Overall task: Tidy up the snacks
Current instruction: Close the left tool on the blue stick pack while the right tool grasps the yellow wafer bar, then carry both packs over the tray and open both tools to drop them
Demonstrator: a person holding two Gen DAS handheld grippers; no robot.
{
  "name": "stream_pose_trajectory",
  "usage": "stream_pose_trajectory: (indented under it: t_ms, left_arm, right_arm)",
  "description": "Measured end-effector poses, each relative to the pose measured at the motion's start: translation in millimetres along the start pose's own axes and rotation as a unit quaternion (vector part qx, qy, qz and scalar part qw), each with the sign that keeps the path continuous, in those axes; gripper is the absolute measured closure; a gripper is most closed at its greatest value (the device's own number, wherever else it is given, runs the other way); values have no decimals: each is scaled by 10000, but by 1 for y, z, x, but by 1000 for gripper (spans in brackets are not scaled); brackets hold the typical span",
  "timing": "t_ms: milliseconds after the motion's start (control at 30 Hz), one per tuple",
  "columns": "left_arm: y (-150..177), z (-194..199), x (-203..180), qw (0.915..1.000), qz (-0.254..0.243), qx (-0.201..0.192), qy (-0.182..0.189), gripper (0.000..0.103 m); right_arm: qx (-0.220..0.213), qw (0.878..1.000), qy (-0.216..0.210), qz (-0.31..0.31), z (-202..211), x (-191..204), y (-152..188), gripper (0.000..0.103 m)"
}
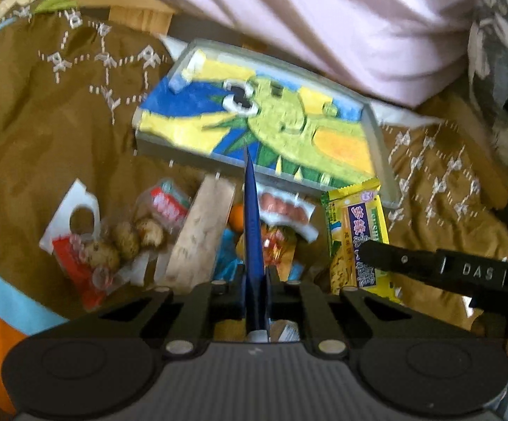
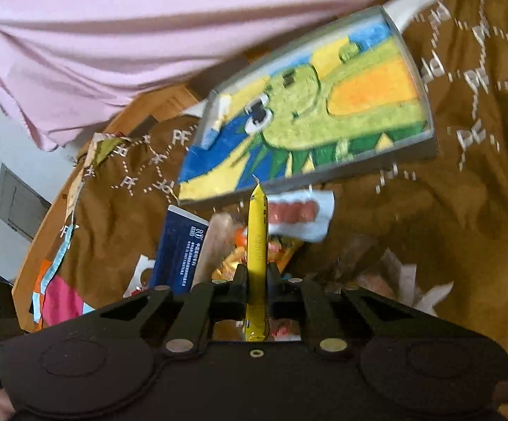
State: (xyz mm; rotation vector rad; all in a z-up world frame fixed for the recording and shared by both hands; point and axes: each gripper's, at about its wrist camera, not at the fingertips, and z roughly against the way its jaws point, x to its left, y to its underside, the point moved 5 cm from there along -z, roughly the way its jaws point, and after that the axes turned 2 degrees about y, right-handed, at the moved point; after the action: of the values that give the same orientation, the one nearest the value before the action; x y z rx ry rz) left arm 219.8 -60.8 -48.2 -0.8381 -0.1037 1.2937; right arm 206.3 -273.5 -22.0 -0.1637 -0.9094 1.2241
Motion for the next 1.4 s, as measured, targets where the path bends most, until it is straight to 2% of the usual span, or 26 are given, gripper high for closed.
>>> stream_pose_trajectory:
  t_ms: [133,300,433,633,800,1033,1200,1300,1400]
  left_arm:
    - [-24,-2,-11,9993,-168,-325,-76,93]
    - [-72,-17,-39,9960,-488,-747,-78,93]
    - [-110,-45,-62,9937,-508,-991,72,93]
    - [-141,-107,-84,9947,-258,-971,219,93]
    - [-144,-147,-84,9961,-145,-823,269,93]
    - [-129,-178,-80,9981,-121,-525,291,93]
    - [-124,-182,-83,9989,-201,-404,134,93]
    - [-120,-186,-82,9991,-270,-303,-100,92]
    - [-118,-189,-78,9994,-155,-200,-229,91]
  right_arm:
    - [-359,9989,-207,213,5,5,-12,92]
    - [-893,9942,-120,589,5,5,-41,92]
    - [-1189,9908,48,641,-2,-11,-69,92]
    - [-1318,9902,215,410,-24,-43,-104,92]
    - [-1254,9915,320,116,-46,-72,-126,92]
    - [-891,9950,437,-131,-74,-97,-129,92]
    - [-750,9944,726,-181,-81,-106,-126,90]
    - [-737,9934,860,-188,-80,-107,-125,88]
    - [-792,9906,1112,-28,-76,-109,-123,80]
